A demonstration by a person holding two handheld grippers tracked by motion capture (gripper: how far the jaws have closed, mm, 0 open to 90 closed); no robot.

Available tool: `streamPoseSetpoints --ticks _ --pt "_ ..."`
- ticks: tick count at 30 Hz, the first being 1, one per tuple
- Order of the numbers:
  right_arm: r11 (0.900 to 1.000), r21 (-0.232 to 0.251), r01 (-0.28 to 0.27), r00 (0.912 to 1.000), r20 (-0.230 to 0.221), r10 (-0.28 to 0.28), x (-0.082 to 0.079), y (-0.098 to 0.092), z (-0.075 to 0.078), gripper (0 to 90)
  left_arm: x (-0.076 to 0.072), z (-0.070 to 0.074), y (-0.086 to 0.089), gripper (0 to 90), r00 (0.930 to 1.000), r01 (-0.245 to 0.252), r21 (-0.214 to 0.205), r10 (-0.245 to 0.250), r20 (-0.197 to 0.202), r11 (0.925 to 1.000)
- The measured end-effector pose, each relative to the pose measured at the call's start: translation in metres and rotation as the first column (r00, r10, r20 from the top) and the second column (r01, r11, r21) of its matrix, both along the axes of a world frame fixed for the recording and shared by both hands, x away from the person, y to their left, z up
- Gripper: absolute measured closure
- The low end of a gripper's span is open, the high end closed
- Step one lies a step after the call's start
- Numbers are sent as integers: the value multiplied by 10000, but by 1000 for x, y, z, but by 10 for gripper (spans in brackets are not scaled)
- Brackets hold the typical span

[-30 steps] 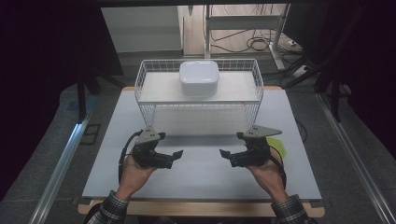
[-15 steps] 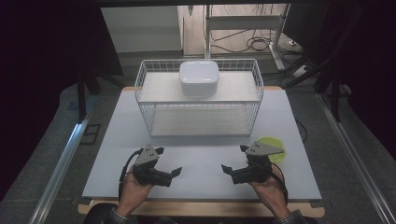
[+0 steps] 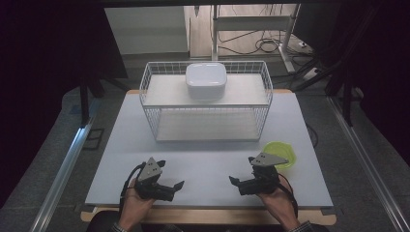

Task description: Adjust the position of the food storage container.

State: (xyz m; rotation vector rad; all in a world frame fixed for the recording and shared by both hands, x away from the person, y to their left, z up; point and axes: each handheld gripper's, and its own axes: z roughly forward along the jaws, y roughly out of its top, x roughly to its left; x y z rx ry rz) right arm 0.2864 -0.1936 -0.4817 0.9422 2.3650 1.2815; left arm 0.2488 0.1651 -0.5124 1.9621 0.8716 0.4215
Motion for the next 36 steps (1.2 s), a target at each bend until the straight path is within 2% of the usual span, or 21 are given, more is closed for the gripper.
streamPoseSetpoints --ticks 5,8,9,11,14,22,24,26,29,31,36 --pt "9991 180 376 9991 -177 -372 4 -7 3 18 2 -3 -1 15 9998 67 32 -66 -168 10000" --pt "9978 29 665 9975 -232 -664 7 -12 5 40 2 -4 0 16 9997 57 52 -56 -223 10000" --pt "9967 -83 812 9965 -205 -813 7 -14 6 79 2 -4 0 16 9997 56 52 -55 -237 10000" --pt "9934 -139 1135 9935 -103 -1137 8 -20 9 224 3 -5 0 16 9996 61 20 -61 -271 10000" --pt "9909 -238 1324 9912 -52 -1325 10 -29 13 386 4 -6 0 18 9994 80 4 -80 -333 10000" --pt "9850 0 1726 9850 28 -1726 17 -59 25 659 4 -7 -2 22 9987 171 61 -168 -480 9998" --pt "9771 51 2125 9772 14 -2125 20 -68 27 707 5 -8 -2 22 9985 176 55 -173 -516 9998" --pt "9629 -60 2697 9629 5 -2697 23 -77 28 749 6 -8 -3 24 9983 180 22 -179 -548 9998" --pt "9486 263 3155 9489 -77 -3154 27 -92 30 837 6 -9 -4 25 9981 235 17 -234 -568 9997" --pt "9380 256 3457 9383 48 -3459 28 -101 32 887 6 -9 -5 25 9980 283 26 -281 -567 9996" --pt "9121 187 4095 9122 19 -4096 36 -122 32 899 7 -9 -6 25 9978 292 25 -290 -600 9996"
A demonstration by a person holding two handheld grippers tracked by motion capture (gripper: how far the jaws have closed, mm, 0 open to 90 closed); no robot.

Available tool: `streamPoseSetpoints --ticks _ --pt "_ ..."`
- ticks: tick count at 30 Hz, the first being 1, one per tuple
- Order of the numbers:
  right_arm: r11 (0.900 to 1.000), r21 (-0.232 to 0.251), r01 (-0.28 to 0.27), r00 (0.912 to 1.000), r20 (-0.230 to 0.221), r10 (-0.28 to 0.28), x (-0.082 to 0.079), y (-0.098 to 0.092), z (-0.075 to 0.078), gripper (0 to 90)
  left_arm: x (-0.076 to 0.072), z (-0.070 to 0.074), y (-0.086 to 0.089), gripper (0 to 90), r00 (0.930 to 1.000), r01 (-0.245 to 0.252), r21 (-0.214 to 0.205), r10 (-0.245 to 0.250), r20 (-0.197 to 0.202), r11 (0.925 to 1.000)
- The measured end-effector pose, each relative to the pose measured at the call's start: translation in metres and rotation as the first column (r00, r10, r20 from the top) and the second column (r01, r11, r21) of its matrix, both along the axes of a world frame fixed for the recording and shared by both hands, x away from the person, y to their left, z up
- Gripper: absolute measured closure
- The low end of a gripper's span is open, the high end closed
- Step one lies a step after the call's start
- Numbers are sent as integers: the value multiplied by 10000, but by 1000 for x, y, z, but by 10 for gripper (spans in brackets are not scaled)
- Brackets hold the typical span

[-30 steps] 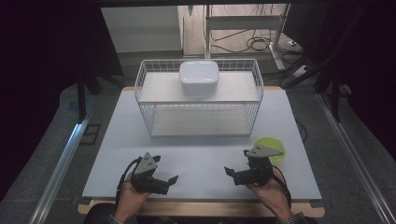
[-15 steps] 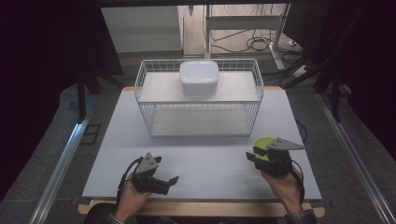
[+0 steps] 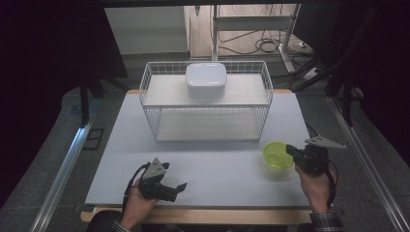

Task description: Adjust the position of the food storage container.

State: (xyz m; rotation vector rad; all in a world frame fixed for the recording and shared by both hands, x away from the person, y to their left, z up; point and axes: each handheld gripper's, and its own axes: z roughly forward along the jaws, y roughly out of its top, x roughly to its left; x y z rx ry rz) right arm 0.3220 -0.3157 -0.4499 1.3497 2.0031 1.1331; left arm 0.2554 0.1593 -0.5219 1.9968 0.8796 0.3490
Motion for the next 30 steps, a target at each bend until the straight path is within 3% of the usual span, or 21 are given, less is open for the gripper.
streamPoseSetpoints --ticks 8,12,30 --pt "9954 -609 742 9971 -94 -749 13 -20 -10 897 1 0 1 28 10000 -21 3 21 -40 10000" --pt "9922 -688 1038 9930 -486 -1073 19 -29 -20 896 1 -1 -1 28 10000 21 44 -21 -36 10000" --pt "9959 -796 430 9928 -1082 -516 24 -12 -31 882 2 -3 -4 30 9999 77 274 -75 -91 9996"
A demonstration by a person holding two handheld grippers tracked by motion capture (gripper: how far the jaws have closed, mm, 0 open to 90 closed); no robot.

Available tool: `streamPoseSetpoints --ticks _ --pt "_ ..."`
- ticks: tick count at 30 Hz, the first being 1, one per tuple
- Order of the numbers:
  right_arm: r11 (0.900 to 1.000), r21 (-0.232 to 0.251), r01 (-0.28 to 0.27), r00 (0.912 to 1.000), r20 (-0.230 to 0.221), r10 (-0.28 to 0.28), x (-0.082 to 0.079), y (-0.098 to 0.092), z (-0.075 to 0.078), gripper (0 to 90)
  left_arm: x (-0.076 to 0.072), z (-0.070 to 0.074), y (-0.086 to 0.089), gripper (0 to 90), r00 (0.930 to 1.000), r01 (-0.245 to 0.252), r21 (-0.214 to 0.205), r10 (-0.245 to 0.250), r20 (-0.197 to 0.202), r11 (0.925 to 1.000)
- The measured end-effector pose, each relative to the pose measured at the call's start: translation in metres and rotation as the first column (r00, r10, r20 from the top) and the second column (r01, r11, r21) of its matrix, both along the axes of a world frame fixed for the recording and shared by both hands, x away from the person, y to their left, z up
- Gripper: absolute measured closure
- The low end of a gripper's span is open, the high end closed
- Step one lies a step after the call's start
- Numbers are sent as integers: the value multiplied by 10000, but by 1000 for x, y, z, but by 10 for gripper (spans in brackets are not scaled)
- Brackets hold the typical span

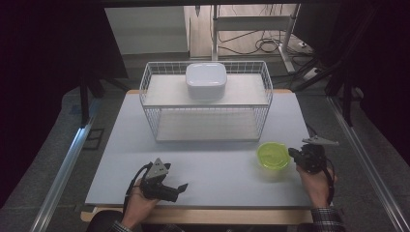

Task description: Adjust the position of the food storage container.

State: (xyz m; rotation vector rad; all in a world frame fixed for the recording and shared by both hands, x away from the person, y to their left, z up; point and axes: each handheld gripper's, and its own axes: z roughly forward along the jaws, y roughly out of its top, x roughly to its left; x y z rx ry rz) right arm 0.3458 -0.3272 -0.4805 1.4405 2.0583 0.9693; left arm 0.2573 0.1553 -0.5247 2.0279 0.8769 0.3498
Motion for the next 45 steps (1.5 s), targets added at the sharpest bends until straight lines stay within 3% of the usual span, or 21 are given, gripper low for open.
streamPoseSetpoints --ticks 10,25,34,39,45 --pt "9972 281 -700 9970 -310 708 0 27 -3 879 0 0 0 31 10000 -9 36 9 -3 10000" --pt "9794 810 -1849 9799 -609 1901 -8 73 -7 875 0 0 -1 31 10000 40 96 -40 -19 9999" --pt "9838 383 -1749 9823 -609 1770 -17 66 -7 867 0 -1 -1 31 10000 -14 114 14 -8 9999" --pt "9765 359 -2127 9722 -926 2151 -36 71 -12 863 -1 0 -1 31 10000 -24 129 24 8 9999" --pt "9660 183 -2579 9575 -1287 2581 -39 84 -19 861 -1 -1 -2 31 10000 11 178 -11 5 9998"
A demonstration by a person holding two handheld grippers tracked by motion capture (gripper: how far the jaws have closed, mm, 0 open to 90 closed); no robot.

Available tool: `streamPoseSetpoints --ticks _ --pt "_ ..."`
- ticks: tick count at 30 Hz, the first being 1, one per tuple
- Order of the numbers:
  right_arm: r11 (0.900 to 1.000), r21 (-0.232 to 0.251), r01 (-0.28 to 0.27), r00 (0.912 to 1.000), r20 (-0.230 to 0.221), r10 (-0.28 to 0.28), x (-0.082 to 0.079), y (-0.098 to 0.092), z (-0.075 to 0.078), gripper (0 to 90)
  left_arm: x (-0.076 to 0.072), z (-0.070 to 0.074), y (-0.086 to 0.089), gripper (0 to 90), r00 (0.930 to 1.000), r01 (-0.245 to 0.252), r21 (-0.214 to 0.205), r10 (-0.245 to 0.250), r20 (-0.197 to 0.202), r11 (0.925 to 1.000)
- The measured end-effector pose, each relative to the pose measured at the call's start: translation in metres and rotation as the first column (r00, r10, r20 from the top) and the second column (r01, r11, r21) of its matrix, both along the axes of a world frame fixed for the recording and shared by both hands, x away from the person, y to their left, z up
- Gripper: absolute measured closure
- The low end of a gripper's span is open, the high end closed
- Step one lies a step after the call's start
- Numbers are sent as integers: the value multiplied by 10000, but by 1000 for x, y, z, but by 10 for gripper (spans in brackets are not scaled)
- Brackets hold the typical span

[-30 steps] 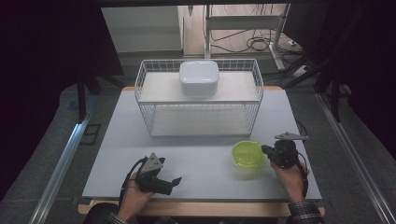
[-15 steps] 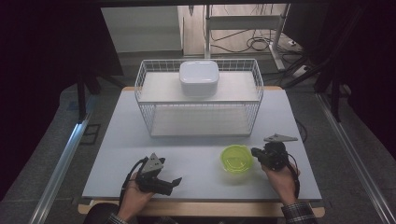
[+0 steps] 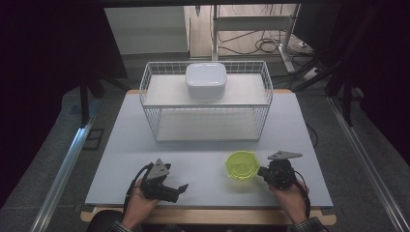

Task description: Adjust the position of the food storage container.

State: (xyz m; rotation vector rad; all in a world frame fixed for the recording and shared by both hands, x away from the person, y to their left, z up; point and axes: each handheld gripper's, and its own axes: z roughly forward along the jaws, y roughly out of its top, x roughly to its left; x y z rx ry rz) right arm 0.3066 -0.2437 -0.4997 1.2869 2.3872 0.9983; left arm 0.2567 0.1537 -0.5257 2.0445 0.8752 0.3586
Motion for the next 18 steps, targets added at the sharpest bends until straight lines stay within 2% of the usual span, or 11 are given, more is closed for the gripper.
streamPoseSetpoints --ticks 8,18 --pt "9989 382 -283 9989 -371 297 3 13 -5 857 0 0 -1 31 10000 11 45 -10 -15 10000" --pt "9949 594 -819 9955 -426 845 13 42 -10 854 1 -1 -2 31 10000 15 94 -15 -40 10000"
